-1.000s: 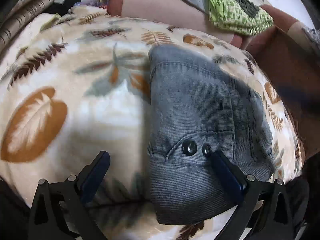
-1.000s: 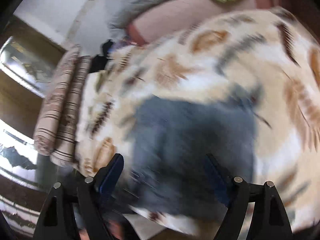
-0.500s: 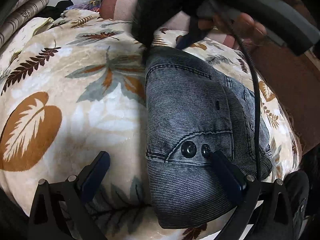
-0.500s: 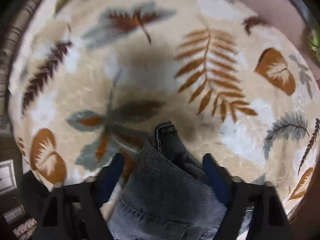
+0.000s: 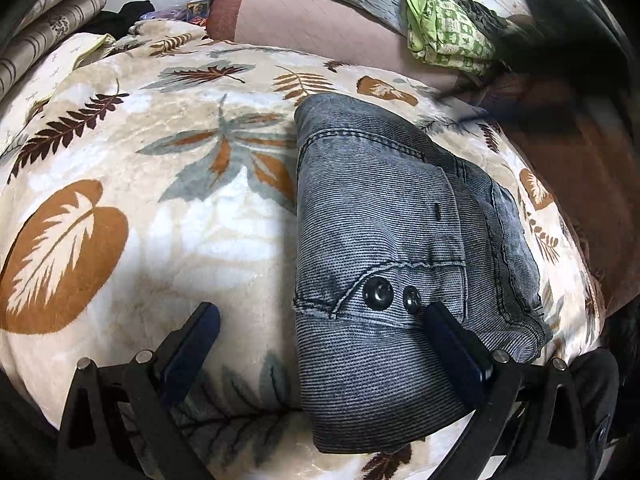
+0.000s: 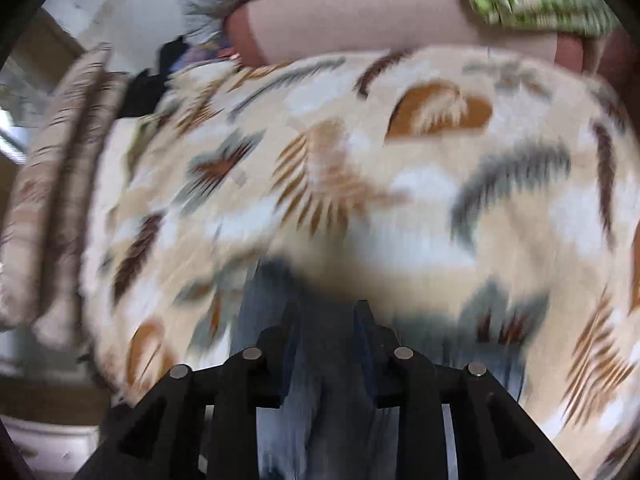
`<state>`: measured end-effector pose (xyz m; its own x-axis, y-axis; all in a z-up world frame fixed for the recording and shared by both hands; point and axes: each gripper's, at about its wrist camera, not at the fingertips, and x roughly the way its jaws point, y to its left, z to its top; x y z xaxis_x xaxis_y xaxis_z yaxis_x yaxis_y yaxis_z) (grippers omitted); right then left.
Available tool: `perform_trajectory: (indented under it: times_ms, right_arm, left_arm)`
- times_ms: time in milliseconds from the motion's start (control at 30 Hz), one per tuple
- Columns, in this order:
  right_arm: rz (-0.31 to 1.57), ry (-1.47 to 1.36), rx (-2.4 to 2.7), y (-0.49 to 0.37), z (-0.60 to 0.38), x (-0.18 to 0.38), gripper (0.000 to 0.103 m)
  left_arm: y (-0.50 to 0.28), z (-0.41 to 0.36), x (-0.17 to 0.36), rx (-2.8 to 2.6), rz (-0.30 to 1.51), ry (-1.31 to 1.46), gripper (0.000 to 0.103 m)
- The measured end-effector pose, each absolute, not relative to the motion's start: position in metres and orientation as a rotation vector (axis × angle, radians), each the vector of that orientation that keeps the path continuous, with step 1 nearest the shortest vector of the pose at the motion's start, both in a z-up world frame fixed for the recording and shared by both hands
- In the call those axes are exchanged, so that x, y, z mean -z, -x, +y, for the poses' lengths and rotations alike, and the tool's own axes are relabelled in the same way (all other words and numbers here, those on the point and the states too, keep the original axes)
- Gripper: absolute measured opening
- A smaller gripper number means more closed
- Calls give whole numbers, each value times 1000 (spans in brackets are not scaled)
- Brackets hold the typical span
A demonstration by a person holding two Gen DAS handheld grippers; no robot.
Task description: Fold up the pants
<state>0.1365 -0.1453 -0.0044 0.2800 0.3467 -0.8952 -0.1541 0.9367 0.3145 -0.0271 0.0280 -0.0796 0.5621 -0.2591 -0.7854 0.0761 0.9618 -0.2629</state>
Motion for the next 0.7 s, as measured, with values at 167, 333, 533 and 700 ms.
perform_trajectory:
  times_ms: [167,333,533,700]
  right_arm:
    - [1352,-491,-389,-108,-219,81,56]
    - [1142,-459,-410,-71,-232,28,62]
    - [1252,-509,-440,-24,-243,75,74]
    - [1098,-462,-402,-2,-249,47,73]
  left_arm:
    - [28,28,77,194,966,234,102]
    - [31,40,59,172,948,283,102]
    - [21,37,60,106,993,211,102]
    - [24,30,64,80,1014,146,102]
